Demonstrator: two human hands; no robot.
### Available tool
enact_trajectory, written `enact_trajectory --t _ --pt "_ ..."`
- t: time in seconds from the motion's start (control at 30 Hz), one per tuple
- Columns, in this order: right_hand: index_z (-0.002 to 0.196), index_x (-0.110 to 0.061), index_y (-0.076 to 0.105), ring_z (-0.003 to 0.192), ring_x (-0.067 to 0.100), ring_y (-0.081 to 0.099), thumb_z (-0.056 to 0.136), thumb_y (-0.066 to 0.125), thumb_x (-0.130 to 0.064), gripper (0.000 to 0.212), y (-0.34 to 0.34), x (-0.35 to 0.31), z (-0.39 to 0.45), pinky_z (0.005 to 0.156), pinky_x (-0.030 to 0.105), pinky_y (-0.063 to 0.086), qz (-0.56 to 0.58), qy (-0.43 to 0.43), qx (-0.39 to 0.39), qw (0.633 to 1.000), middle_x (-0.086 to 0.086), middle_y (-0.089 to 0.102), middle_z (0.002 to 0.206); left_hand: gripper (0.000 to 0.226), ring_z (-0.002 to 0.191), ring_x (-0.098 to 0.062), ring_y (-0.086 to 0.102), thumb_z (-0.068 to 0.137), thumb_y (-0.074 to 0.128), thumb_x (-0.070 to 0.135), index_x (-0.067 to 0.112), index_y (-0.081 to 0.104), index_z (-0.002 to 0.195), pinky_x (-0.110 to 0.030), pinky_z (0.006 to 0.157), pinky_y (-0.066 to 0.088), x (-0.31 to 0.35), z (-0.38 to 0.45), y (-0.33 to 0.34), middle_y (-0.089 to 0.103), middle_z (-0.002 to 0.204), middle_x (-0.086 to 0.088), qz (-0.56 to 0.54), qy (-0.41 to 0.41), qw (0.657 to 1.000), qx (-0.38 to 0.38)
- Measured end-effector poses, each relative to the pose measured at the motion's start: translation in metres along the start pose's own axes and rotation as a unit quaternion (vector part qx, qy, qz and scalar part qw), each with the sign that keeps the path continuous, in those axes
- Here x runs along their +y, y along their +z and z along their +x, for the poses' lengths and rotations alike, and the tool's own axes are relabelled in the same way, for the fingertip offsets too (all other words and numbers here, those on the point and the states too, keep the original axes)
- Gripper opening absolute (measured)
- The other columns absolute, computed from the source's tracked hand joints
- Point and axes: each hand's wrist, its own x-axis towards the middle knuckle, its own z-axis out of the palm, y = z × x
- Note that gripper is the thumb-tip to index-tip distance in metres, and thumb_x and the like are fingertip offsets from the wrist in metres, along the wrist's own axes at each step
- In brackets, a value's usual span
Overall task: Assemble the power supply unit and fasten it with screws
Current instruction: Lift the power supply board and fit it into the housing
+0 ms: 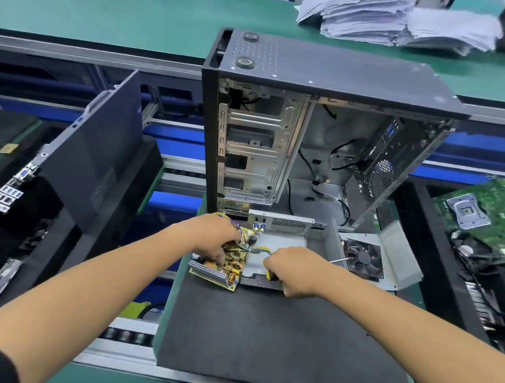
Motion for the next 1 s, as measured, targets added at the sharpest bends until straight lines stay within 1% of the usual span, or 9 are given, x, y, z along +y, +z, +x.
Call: enact_trajectory --t 0.1,0.2,0.37,0.43,0.5,0.63,0.8,0.9,1.0 --pt "0.108 -0.012 0.062 0.093 0.034 0.062 0.080 0.059 -0.007 0.028 0.001 -0.004 0.000 0.067 0.032 0.044 -0.007 0.006 -0.003 1.000 0.013 0.062 0.107 0.020 0.090 -0.023 0.054 0.087 0.066 0.027 0.017 0.049 0.091 -0.037 0.074 0.046 0.006 -0.002 -0.001 0.060 0.101 -0.005 0.007 0.008 1.000 0.004" --pt "0.105 -0.010 0.063 0.090 0.034 0.063 0.078 0.059 -0.006 0.027 0.002 -0.005 0.001 0.065 0.031 0.045 -0.002 0.010 -0.003 1.000 0.013 0.064 0.104 0.022 0.090 -0.025 0.055 0.090 0.063 0.025 0.019 0.042 0.087 -0.041 0.077 0.048 0.004 -0.006 -0.012 0.057 0.096 -0.005 -0.002 0.010 1.000 0.015" --pt "0.107 -0.019 0.065 0.094 0.031 0.062 0.079 0.053 -0.003 0.035 0.006 -0.001 -0.002 0.064 0.027 0.040 0.059 -0.004 -0.019 0.998 0.008 0.063 0.108 0.027 0.085 -0.020 0.050 0.088 0.065 0.038 0.022 0.045 0.089 -0.034 0.075 0.041 0.003 -0.009 -0.020 0.054 0.090 0.001 -0.024 0.025 0.999 0.009" --pt "0.106 -0.019 0.065 0.095 0.030 0.061 0.079 0.053 -0.002 0.034 0.009 0.001 -0.005 0.064 0.026 0.038 0.081 -0.008 -0.022 0.996 0.007 0.062 0.110 0.044 0.085 -0.020 0.050 0.083 0.063 0.060 0.019 0.047 0.089 -0.034 0.080 0.037 0.006 -0.009 -0.014 0.055 0.089 0.002 -0.002 0.037 0.999 -0.019" --pt "0.105 -0.019 0.065 0.094 0.030 0.061 0.078 0.053 -0.001 0.035 0.012 0.002 -0.006 0.064 0.028 0.040 0.088 -0.009 -0.021 0.996 0.007 0.062 0.110 0.066 0.095 -0.020 0.051 0.069 0.064 0.075 0.016 0.050 0.095 -0.035 0.086 0.031 0.008 -0.010 -0.006 0.055 0.098 0.002 0.006 0.046 0.997 -0.065" --pt "0.105 -0.018 0.065 0.093 0.030 0.061 0.077 0.052 0.000 0.036 0.014 0.003 -0.005 0.063 0.027 0.038 0.091 -0.007 -0.016 0.996 0.007 0.062 0.110 0.090 0.105 -0.016 0.042 0.052 0.079 0.071 0.016 0.046 0.115 -0.037 0.092 0.028 0.009 -0.018 0.000 0.046 0.112 0.004 0.028 0.055 0.993 -0.102" --pt "0.099 -0.019 0.064 0.092 0.030 0.060 0.077 0.052 0.001 0.033 0.012 0.005 -0.005 0.061 0.026 0.035 0.107 -0.012 -0.016 0.994 0.006 0.064 0.109 0.067 0.105 -0.019 0.044 0.066 0.077 0.057 0.018 0.050 0.113 -0.038 0.096 0.026 0.013 -0.019 0.010 0.053 0.112 -0.001 0.106 0.058 0.992 -0.046" --pt "0.083 -0.027 0.050 0.077 0.026 0.051 0.077 0.052 0.000 0.028 0.008 0.006 -0.007 0.050 0.025 0.028 0.113 -0.016 -0.012 0.993 0.006 0.063 0.104 0.057 0.101 -0.020 0.043 0.070 0.073 0.053 0.018 0.050 0.109 -0.038 0.094 0.028 0.014 -0.019 0.011 0.056 0.108 -0.004 0.129 0.060 0.989 -0.040" --pt "0.082 -0.028 0.047 0.073 0.023 0.045 0.077 0.053 0.000 0.029 0.009 0.005 -0.009 0.047 0.023 0.024 0.119 -0.015 -0.005 0.993 0.006 0.062 0.100 0.048 0.090 -0.017 0.035 0.071 0.074 0.048 0.020 0.049 0.101 -0.032 0.085 0.025 0.014 -0.018 0.005 0.056 0.106 -0.005 0.120 0.055 0.989 -0.059"
